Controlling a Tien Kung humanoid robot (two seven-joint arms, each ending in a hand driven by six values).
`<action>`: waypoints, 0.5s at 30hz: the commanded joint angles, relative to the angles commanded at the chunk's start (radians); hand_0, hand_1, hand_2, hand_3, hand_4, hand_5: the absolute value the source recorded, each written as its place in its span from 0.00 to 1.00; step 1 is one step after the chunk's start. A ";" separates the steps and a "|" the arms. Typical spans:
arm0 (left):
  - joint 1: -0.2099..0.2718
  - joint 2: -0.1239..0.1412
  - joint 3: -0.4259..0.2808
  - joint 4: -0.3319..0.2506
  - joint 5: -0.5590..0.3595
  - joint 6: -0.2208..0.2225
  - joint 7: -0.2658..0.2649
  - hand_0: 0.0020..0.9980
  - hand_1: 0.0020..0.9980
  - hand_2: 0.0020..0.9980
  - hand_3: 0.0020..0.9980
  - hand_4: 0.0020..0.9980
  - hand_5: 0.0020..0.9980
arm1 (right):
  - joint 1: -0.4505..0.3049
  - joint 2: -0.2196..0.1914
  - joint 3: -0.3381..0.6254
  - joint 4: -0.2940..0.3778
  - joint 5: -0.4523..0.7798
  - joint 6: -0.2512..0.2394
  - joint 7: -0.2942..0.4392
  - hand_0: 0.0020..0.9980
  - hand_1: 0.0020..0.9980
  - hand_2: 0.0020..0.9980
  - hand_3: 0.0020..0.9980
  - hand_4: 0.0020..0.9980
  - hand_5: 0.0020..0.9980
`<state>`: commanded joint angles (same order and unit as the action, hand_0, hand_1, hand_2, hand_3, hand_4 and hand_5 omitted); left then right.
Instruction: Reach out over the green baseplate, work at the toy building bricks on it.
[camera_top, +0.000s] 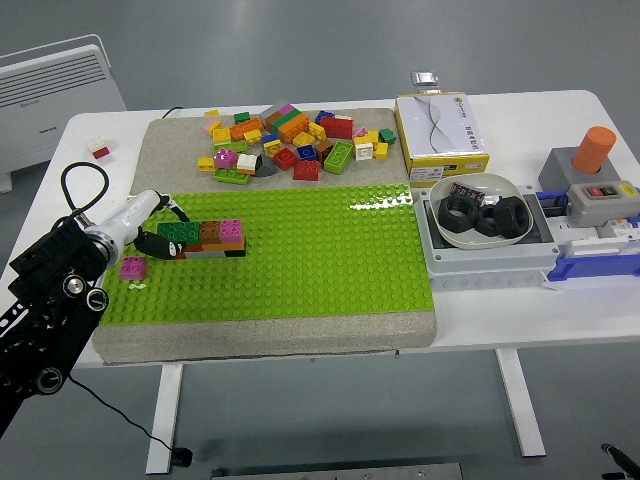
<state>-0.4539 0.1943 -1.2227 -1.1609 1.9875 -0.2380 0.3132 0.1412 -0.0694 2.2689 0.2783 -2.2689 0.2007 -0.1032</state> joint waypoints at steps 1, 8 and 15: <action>0.000 0.000 0.000 0.000 0.000 -0.001 0.000 0.96 0.92 0.87 0.57 0.36 0.00 | 0.000 0.000 0.000 0.000 0.000 0.000 0.000 0.67 0.63 0.68 0.70 0.71 0.96; 0.001 -0.001 -0.001 0.002 0.001 -0.004 0.001 0.96 0.92 0.87 0.58 0.37 0.00 | 0.000 0.000 0.000 0.000 0.000 0.000 0.000 0.67 0.63 0.68 0.70 0.71 0.96; 0.001 0.000 -0.001 0.002 0.005 -0.008 0.000 0.96 0.92 0.87 0.65 0.40 0.00 | 0.000 0.000 0.000 0.000 0.000 0.000 0.000 0.67 0.63 0.68 0.70 0.71 0.96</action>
<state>-0.4526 0.1938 -1.2240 -1.1585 1.9923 -0.2463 0.3131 0.1413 -0.0698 2.2689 0.2782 -2.2689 0.2003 -0.1036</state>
